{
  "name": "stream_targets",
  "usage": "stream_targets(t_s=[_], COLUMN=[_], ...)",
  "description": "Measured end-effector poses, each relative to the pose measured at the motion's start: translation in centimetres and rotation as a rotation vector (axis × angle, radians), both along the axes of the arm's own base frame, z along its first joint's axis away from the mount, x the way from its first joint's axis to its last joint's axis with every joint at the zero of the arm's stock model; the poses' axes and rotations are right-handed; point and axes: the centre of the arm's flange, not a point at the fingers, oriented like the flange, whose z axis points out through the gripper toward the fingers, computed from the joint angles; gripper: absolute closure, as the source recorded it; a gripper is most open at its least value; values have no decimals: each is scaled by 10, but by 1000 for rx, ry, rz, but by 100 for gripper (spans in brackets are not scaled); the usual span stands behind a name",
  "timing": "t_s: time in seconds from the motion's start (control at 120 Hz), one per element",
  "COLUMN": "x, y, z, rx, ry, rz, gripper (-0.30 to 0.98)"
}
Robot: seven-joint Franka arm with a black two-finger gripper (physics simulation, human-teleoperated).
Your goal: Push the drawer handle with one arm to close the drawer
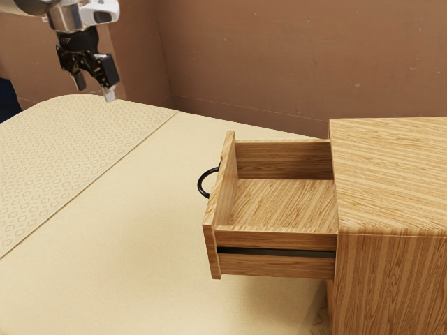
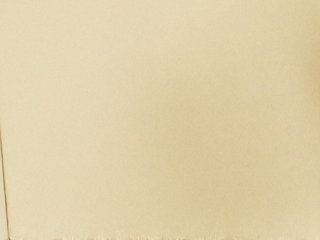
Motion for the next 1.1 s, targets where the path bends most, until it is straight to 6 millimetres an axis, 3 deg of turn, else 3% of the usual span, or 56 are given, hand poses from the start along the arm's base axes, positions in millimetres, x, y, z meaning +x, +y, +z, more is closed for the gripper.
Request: stream_targets(t_s=[0.225, 0.333, 0.408, 0.492, 0.55, 0.725, 0.808, 0.933, 1.1], x=[-7, -10, -13, -15, -17, -15, -11, -3, -6], y=[0, -5, -13, -20, -26, -42, -43, -49, -59], z=[4, -1, -16, -51, -77, -129, -140, -142, -151], rx=[-4, -9, -18, -23, -25, -11, 15, 44, -23], ry=[14, 34, 70, 127, 146, 123, 87, 32, -4], rz=[16, 10, -12, -69, -139, -378, -489, -630, -743], gripper=[0, 23, 42, 56, 63, 73, 75, 77, 78])
